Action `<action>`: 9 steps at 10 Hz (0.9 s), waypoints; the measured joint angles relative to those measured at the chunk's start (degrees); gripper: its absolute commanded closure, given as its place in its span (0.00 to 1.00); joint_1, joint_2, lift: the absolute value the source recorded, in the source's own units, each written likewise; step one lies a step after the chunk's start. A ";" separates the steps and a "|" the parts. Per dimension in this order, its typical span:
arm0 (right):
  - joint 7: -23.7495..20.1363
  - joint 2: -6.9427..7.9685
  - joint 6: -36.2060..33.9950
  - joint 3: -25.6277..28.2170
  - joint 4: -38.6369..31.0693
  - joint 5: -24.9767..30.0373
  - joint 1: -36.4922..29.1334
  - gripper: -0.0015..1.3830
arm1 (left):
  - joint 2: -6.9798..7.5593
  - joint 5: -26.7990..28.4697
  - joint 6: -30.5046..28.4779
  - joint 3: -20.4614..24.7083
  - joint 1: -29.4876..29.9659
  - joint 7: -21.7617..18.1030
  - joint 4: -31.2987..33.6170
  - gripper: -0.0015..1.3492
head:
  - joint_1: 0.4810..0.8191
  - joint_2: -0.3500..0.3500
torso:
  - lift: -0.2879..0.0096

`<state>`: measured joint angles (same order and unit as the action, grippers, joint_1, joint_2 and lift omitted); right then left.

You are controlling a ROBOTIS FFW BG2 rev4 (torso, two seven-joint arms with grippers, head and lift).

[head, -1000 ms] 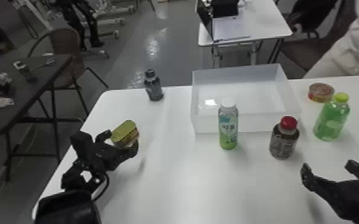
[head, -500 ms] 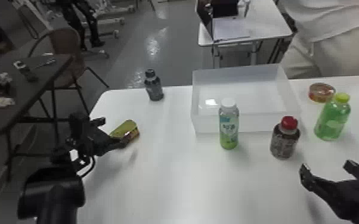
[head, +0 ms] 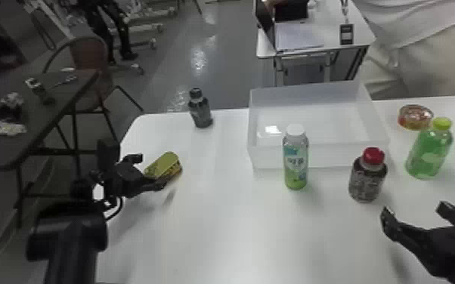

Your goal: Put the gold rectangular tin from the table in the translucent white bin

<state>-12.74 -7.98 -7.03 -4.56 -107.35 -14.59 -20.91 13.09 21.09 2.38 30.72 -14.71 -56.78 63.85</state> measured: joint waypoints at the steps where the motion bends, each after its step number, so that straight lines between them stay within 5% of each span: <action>1: -0.20 0.31 0.00 -0.01 0.16 0.15 0.03 0.07 | 0.29 -0.54 -0.06 -0.08 -0.35 -0.29 -1.38 0.07 | 0.63 0.90 | 0.53; 6: -1.33 1.17 0.00 -0.01 0.97 0.56 0.83 0.07 | 0.87 0.09 3.06 -0.39 -3.82 0.00 -9.17 0.08 | 0.63 0.89 | 0.53; 7: -1.40 1.33 0.00 -0.01 1.05 0.62 0.88 0.07 | 0.90 0.39 3.23 -0.27 -4.19 0.31 -10.05 0.18 | 0.63 0.89 | 0.53; 8: -1.56 1.52 0.00 -0.01 1.12 0.74 0.94 0.07 | 1.03 0.65 3.31 -0.02 -4.38 0.36 -10.81 0.43 | 0.63 0.90 | 0.53; 9: -1.68 1.69 0.00 -0.01 1.20 0.83 0.96 0.07 | 1.23 0.83 3.50 0.12 -4.41 0.33 -11.15 0.58 | 0.63 0.90 | 0.53</action>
<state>-14.43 -6.29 -7.03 -4.57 -106.15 -13.75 -19.95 14.31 21.92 5.87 30.84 -19.12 -56.45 52.70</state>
